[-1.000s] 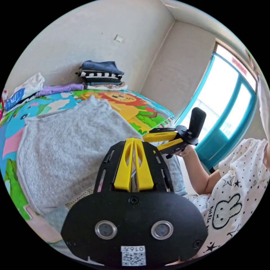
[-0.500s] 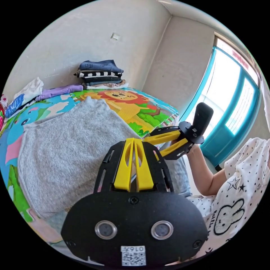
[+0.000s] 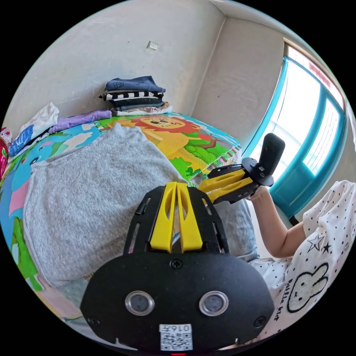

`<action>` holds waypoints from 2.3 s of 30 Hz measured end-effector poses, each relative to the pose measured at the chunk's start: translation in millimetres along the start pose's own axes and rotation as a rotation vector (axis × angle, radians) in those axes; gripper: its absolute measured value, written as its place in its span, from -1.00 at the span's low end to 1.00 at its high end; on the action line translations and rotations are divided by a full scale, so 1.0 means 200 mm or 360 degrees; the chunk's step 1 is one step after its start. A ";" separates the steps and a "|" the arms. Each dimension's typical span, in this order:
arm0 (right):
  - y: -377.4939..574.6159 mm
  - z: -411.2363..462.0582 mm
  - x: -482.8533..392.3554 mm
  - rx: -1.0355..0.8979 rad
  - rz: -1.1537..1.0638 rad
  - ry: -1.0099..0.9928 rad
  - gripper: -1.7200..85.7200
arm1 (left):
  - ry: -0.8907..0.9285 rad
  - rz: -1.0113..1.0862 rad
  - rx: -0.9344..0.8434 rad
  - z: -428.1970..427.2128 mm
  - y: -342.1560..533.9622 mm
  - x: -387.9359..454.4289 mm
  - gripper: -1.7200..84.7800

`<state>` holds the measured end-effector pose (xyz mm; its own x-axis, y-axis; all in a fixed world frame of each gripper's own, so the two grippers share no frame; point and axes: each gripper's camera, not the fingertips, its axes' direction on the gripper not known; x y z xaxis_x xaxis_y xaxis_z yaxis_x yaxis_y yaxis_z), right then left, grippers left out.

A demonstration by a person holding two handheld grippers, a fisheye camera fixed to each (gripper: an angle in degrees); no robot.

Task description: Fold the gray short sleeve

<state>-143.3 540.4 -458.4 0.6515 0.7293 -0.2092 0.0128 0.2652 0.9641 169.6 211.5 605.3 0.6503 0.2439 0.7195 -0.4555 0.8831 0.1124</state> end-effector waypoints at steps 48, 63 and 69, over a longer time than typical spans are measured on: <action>0.05 0.06 0.19 0.0043 -0.0050 0.0029 -0.92 | -0.0033 0.0013 0.0002 0.01 -0.01 -0.10 -0.98; 0.06 0.00 0.26 0.0027 -0.0054 0.0042 -0.97 | -0.0073 0.0009 -0.0057 -0.05 -0.02 -0.10 -0.98; 0.06 -0.07 0.29 0.0062 0.0004 -0.0004 -0.97 | -0.0023 0.0028 -0.0030 -0.10 0.00 -0.08 -0.98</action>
<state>-115.9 595.0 -460.6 0.6535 0.7282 -0.2067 0.0407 0.2389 0.9702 170.8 215.0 579.7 0.6334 0.2540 0.7309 -0.4552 0.8862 0.0866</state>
